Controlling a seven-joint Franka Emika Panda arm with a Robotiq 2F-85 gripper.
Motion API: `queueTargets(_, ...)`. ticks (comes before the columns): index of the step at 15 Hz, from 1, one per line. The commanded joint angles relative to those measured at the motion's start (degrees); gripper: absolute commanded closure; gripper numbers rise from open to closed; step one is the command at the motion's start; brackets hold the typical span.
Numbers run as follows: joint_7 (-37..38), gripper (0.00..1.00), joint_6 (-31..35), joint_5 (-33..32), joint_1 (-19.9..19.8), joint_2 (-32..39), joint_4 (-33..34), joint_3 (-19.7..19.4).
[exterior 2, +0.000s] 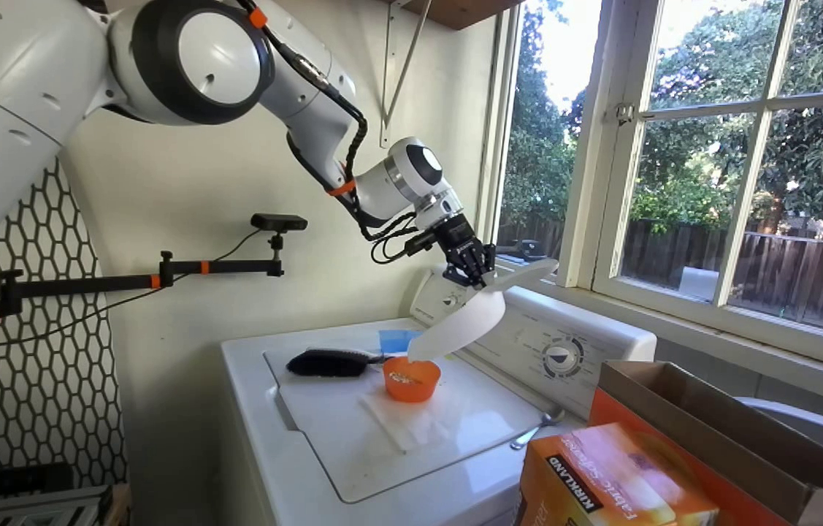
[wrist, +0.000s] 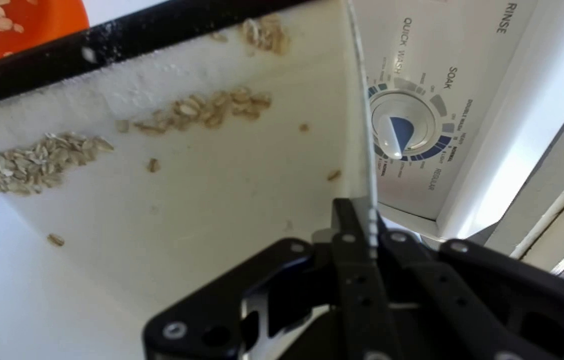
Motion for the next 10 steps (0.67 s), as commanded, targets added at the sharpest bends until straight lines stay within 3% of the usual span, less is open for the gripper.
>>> queueTargets(1,2.5,0.99,-2.1,-3.4,0.9,-1.9,-2.0,0.5)
queueTargets(5,3.0,0.99,-2.3,-5.3,2.3,-2.6,-2.9,-0.5)
queueTargets(10,4.1,0.99,-3.9,-8.0,1.4,-2.7,-2.7,1.7)
